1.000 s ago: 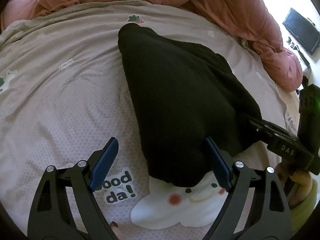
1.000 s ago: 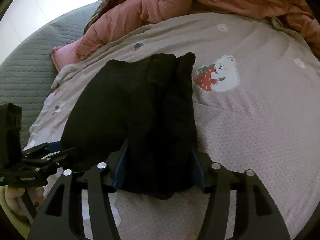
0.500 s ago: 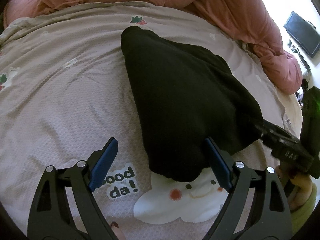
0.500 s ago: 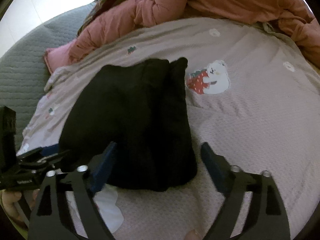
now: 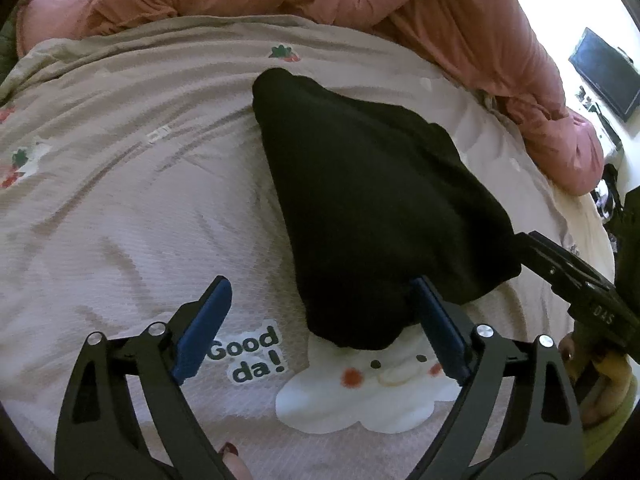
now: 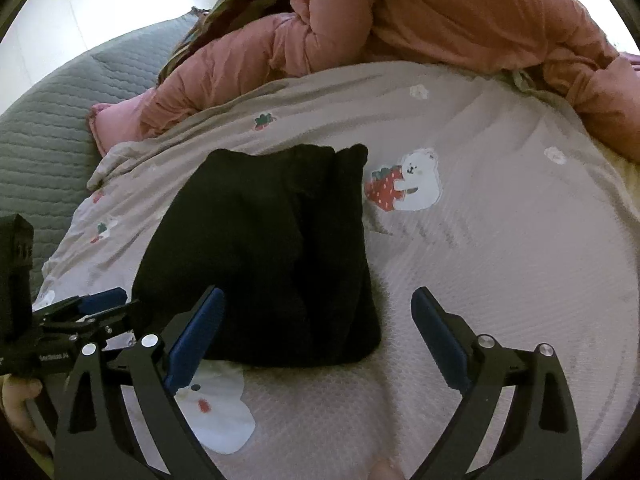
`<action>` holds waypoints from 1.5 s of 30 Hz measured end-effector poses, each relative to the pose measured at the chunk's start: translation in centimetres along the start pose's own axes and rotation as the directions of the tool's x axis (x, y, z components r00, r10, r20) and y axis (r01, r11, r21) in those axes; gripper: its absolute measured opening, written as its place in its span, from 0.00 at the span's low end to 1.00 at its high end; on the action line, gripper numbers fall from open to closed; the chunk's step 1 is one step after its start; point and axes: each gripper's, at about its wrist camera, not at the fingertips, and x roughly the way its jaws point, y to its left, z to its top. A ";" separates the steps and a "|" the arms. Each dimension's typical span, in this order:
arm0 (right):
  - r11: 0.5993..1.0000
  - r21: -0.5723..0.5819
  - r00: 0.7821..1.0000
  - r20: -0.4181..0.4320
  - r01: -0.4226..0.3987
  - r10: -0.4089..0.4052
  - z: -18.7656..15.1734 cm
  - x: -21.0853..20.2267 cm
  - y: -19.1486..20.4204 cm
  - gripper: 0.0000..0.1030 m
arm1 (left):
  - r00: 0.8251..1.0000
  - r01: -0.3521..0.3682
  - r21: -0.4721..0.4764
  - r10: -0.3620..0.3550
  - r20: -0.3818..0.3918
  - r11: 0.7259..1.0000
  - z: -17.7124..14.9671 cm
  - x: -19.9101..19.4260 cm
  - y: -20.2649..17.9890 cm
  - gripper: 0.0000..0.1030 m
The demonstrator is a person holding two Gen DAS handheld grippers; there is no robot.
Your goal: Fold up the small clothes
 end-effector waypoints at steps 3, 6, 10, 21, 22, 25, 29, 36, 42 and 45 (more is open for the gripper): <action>1.000 -0.004 1.000 0.011 0.005 -0.005 0.0 -0.5 0.1 0.91 | 1.000 -0.015 0.002 0.015 0.013 1.000 0.0 -0.6 0.0 0.83; 1.000 -0.014 1.000 0.023 0.012 -0.011 -0.1 -1.1 0.5 0.91 | 1.000 -0.023 -0.004 0.023 0.021 1.000 0.0 -1.1 0.2 0.91; 0.999 -0.035 0.998 0.052 0.022 -0.020 0.0 -2.1 1.0 0.91 | 0.999 -0.033 -0.006 0.033 0.041 0.999 0.0 -1.9 0.2 0.91; 0.996 -0.081 0.983 0.183 0.038 -0.023 -0.3 -6.2 3.0 0.96 | 0.990 -0.089 0.018 0.086 0.115 0.996 -0.6 -4.8 -0.1 0.91; 0.996 -0.083 0.982 0.190 0.039 -0.023 -0.3 -6.5 3.1 0.96 | 0.987 -0.099 0.019 0.095 0.127 0.995 -0.8 -5.2 -0.1 0.91; 0.994 -0.099 0.976 0.217 0.051 -0.029 -0.6 -7.5 3.7 0.96 | 0.983 -0.108 0.020 0.104 0.152 0.994 -1.1 -6.2 -0.2 0.91; 0.989 -0.127 0.969 0.244 0.073 -0.041 -1.1 -8.6 4.3 0.96 | 0.976 -0.122 0.026 0.115 0.186 0.992 -2.0 -7.7 -0.1 0.91; 0.981 -0.166 0.962 0.266 0.104 -0.057 -2.6 -10.0 5.3 0.96 | 0.966 -0.137 0.031 0.127 0.227 0.990 -4.4 -9.5 0.2 0.91; 0.977 -0.176 0.960 0.272 0.123 -0.072 -4.1 -10.5 5.9 0.96 | 0.962 -0.146 0.034 0.134 0.239 0.989 -6.6 -10.3 0.8 0.91; 0.976 -0.173 0.960 0.267 0.132 -0.083 -4.8 -10.6 6.1 0.96 | 0.961 -0.158 0.040 0.145 0.236 0.987 -7.7 -10.5 1.2 0.91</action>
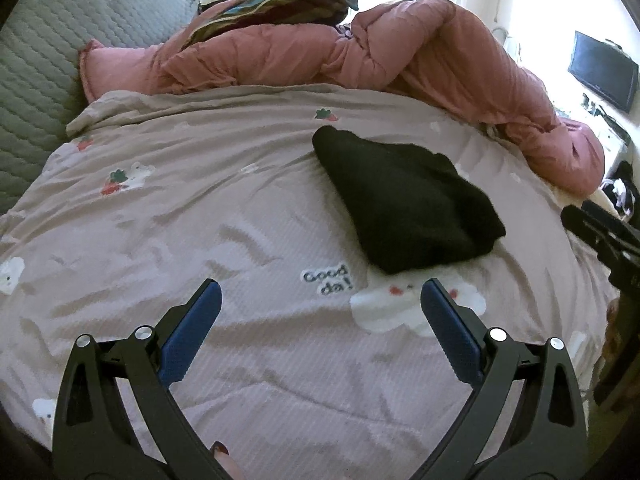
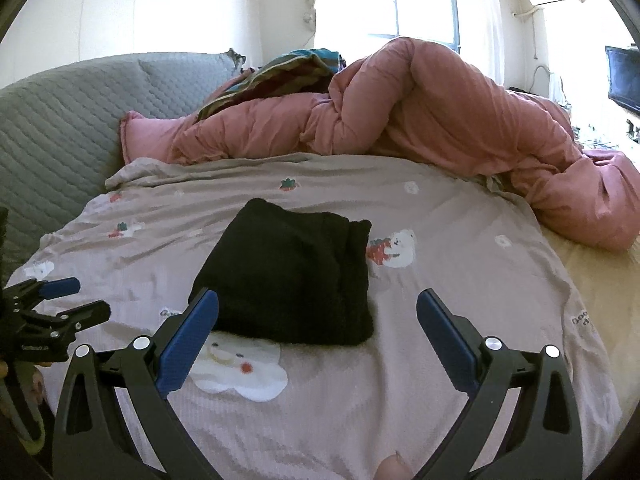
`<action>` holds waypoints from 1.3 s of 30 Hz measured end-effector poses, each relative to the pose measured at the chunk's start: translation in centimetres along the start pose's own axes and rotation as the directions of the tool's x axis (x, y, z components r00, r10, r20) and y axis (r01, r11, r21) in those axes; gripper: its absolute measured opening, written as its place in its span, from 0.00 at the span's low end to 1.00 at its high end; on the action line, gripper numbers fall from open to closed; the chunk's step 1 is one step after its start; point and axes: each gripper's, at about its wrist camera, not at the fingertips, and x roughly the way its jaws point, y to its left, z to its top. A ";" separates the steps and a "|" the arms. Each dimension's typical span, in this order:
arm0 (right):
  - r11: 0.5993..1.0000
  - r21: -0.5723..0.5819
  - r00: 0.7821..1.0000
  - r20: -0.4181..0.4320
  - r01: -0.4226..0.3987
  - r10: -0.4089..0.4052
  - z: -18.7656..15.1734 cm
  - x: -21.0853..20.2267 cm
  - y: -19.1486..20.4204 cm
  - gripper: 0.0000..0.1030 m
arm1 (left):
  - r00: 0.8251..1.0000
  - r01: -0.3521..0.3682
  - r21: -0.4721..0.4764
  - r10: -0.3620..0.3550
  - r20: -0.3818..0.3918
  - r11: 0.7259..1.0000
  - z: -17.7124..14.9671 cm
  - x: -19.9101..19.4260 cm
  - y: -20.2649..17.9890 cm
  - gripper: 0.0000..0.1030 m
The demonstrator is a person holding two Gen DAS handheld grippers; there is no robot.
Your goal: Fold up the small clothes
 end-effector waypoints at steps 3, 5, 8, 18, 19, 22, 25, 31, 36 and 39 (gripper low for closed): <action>1.000 0.000 1.000 -0.008 0.004 -0.004 -0.9 -0.4 0.3 0.96 | 1.000 0.000 -0.003 0.000 -0.016 1.000 -1.1 -0.1 0.4 0.91; 1.000 0.002 1.000 -0.020 0.010 -0.010 -1.6 -0.5 0.5 0.96 | 1.000 -0.002 -0.007 0.002 -0.029 1.000 -1.9 0.1 0.7 0.91; 1.000 0.011 0.999 -0.037 0.015 -0.014 -2.8 -0.5 0.6 0.96 | 0.999 -0.004 -0.004 0.004 -0.047 1.000 -2.8 0.5 0.9 0.91; 0.998 0.046 0.989 -0.139 0.053 -0.046 -6.9 1.7 1.2 0.96 | 0.996 0.007 -0.027 -0.010 -0.088 1.000 -4.3 1.8 1.3 0.91; 0.997 0.042 0.988 -0.147 0.058 -0.051 -7.0 1.9 1.3 0.96 | 0.996 0.008 -0.030 -0.011 -0.092 1.000 -4.4 1.9 1.4 0.91; 0.998 0.041 0.987 -0.153 0.054 -0.047 -7.2 2.2 1.5 0.96 | 0.995 0.006 -0.037 -0.010 -0.101 0.999 -4.7 2.1 1.5 0.91; 0.998 0.035 0.988 -0.146 0.056 -0.050 -7.0 2.2 1.5 0.96 | 0.994 0.004 -0.034 -0.007 -0.108 0.999 -4.8 2.2 1.4 0.91; 0.998 0.037 0.988 -0.148 0.052 -0.046 -7.0 2.2 1.4 0.96 | 0.994 -0.004 -0.033 0.001 -0.109 0.999 -4.7 2.2 1.4 0.91; 0.998 0.038 0.988 -0.148 0.051 -0.045 -7.0 2.1 1.4 0.96 | 0.993 -0.020 -0.027 0.016 -0.115 0.999 -4.8 2.3 1.4 0.91; 0.998 0.037 0.988 -0.148 0.051 -0.045 -7.0 2.0 1.5 0.96 | 0.993 -0.024 -0.026 0.021 -0.119 0.999 -4.8 2.3 1.4 0.91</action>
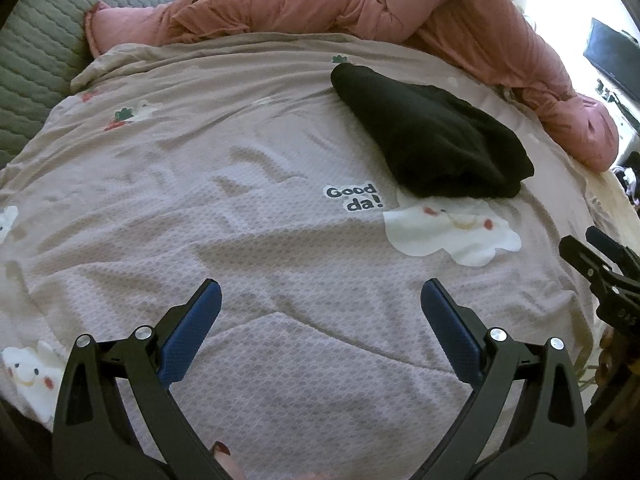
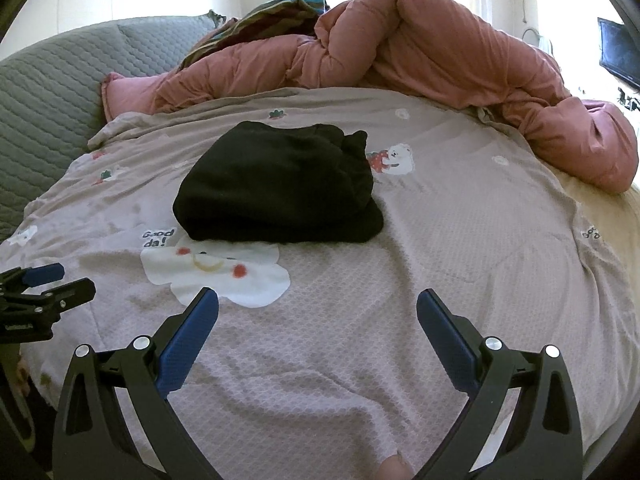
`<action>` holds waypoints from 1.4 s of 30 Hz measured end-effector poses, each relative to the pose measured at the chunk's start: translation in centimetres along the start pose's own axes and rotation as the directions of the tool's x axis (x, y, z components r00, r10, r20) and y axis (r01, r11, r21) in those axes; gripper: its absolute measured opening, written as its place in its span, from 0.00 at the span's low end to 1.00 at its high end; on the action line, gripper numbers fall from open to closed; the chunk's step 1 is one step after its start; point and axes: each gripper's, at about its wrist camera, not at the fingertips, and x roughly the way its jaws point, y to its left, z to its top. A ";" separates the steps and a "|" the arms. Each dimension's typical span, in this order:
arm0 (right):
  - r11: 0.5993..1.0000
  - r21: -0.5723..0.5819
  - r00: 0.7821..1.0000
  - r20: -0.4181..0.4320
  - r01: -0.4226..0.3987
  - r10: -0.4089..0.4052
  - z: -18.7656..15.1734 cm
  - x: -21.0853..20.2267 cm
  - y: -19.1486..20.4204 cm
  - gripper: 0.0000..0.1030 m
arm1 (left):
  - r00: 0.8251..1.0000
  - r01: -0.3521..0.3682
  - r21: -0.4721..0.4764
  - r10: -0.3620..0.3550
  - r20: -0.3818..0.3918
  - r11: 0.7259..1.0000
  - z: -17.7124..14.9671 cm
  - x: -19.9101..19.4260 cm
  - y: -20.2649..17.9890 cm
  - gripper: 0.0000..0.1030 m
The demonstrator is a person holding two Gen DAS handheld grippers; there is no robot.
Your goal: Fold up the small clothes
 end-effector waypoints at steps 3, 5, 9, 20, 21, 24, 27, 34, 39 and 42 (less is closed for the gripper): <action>1.000 0.003 1.000 0.001 0.001 -0.001 0.0 0.0 0.0 0.96 | 1.000 0.004 0.000 -0.004 0.000 1.000 0.0 0.0 0.0 0.91; 1.000 0.004 1.000 0.003 0.001 -0.001 0.0 -0.1 0.1 0.96 | 1.000 0.008 -0.001 -0.008 0.001 1.000 0.0 0.0 0.0 0.91; 1.000 0.003 1.000 0.005 0.002 -0.002 0.0 -0.2 0.1 0.96 | 1.000 0.006 -0.001 -0.006 0.000 1.000 -0.1 -0.1 0.0 0.91; 1.000 0.006 1.000 0.003 0.003 -0.003 0.0 -0.3 0.0 0.96 | 1.000 -0.009 0.004 0.009 -0.002 1.000 -0.1 -0.2 -0.2 0.91; 1.000 0.006 1.000 0.004 0.003 -0.003 0.0 -0.4 0.0 0.96 | 1.000 -0.009 0.004 0.009 -0.002 1.000 -0.1 -0.2 -0.2 0.91; 1.000 0.005 1.000 0.003 0.003 -0.003 0.0 -0.3 0.0 0.96 | 1.000 -0.008 0.004 0.008 -0.002 1.000 -0.1 -0.2 -0.2 0.91; 1.000 0.006 1.000 0.001 0.002 -0.002 0.0 -0.3 -0.1 0.96 | 1.000 -0.010 0.003 0.010 -0.003 1.000 -0.1 -0.2 -0.2 0.91; 1.000 0.011 1.000 0.000 0.003 -0.003 0.0 -0.5 -0.1 0.96 | 1.000 -0.016 0.000 0.016 -0.005 1.000 -0.1 -0.4 0.0 0.91; 1.000 0.013 1.000 0.001 0.007 -0.007 0.0 -0.5 -0.1 0.96 | 1.000 -0.014 0.002 0.014 -0.005 1.000 -0.1 -0.4 0.0 0.91; 1.000 0.013 1.000 0.001 0.007 -0.007 0.0 -0.4 -0.1 0.96 | 1.000 -0.012 0.005 0.012 -0.007 1.000 -0.1 -0.4 0.0 0.91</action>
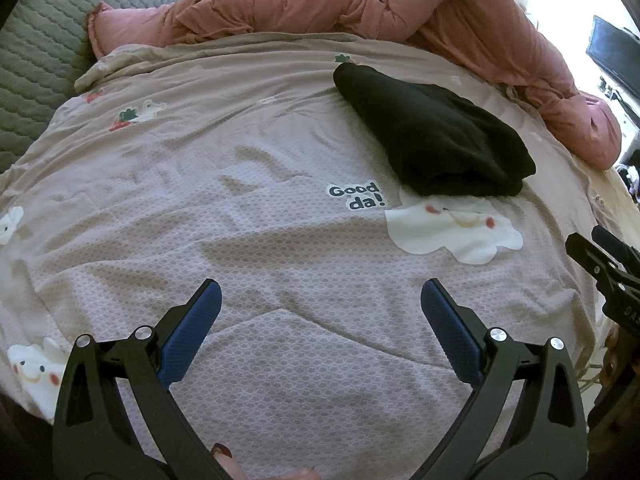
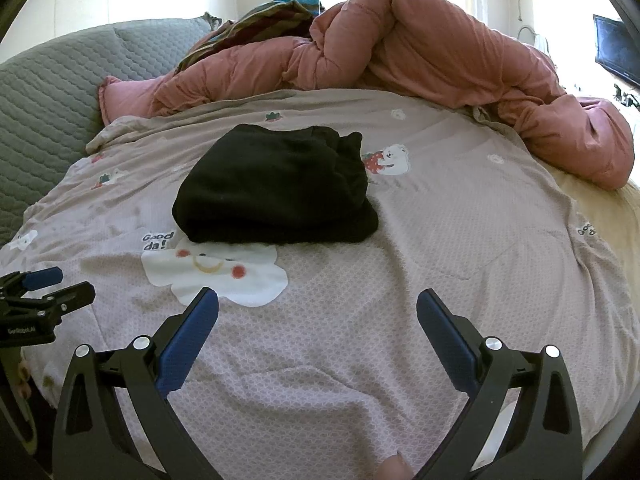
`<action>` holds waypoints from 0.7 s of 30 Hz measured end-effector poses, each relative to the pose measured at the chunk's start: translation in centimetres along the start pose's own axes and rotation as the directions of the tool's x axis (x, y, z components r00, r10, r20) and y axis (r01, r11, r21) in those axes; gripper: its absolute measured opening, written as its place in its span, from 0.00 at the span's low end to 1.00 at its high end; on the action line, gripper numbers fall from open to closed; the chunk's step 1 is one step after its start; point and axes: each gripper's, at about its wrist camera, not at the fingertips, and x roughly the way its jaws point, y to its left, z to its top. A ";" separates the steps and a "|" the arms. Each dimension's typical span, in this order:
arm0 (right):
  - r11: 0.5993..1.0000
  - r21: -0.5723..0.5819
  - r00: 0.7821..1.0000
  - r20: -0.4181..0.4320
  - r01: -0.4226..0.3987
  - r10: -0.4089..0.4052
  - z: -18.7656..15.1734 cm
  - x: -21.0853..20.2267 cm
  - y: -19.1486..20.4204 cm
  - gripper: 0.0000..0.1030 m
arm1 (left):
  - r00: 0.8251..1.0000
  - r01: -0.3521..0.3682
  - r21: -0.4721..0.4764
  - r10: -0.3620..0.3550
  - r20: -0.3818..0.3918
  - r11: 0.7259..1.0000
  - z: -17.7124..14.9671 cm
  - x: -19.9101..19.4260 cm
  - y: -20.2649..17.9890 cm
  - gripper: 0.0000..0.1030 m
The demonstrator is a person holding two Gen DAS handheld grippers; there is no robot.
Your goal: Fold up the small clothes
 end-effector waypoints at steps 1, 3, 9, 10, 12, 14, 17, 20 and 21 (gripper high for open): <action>1.000 0.000 1.000 0.000 0.000 0.000 0.0 0.0 0.0 0.96 | 1.000 0.000 0.001 0.000 -0.001 1.000 0.0 0.0 0.0 0.91; 1.000 0.000 1.000 -0.001 -0.001 0.001 0.0 0.0 0.0 0.96 | 1.000 0.000 0.002 0.000 -0.004 1.000 0.0 0.1 0.0 0.91; 1.000 0.000 1.000 -0.001 0.000 0.000 0.0 0.0 0.1 0.96 | 1.000 0.000 0.003 0.000 -0.007 1.000 0.1 0.1 -0.1 0.91; 1.000 0.000 1.000 0.000 0.001 -0.001 0.0 0.0 0.0 0.96 | 1.000 0.001 0.002 -0.001 -0.009 1.000 0.1 0.1 -0.1 0.91; 1.000 -0.001 1.000 0.000 0.003 -0.003 0.0 0.1 0.1 0.96 | 1.000 0.001 0.002 -0.001 -0.009 1.000 0.1 0.1 -0.1 0.91; 1.000 0.000 1.000 -0.001 0.006 -0.006 0.0 0.1 0.1 0.96 | 1.000 -0.001 0.002 0.001 -0.009 1.000 0.1 0.2 -0.1 0.91; 1.000 -0.003 1.000 -0.002 0.016 -0.016 0.0 0.1 0.1 0.96 | 1.000 0.002 0.000 -0.002 -0.012 1.000 0.1 0.2 -0.1 0.91; 1.000 0.000 1.000 -0.002 0.022 -0.022 0.0 0.1 0.0 0.96 | 1.000 0.006 -0.003 -0.006 -0.014 1.000 0.1 0.3 -0.1 0.91; 1.000 0.000 1.000 -0.003 0.024 -0.024 0.0 0.1 0.0 0.96 | 1.000 0.006 -0.005 -0.006 -0.013 1.000 0.1 0.3 0.0 0.91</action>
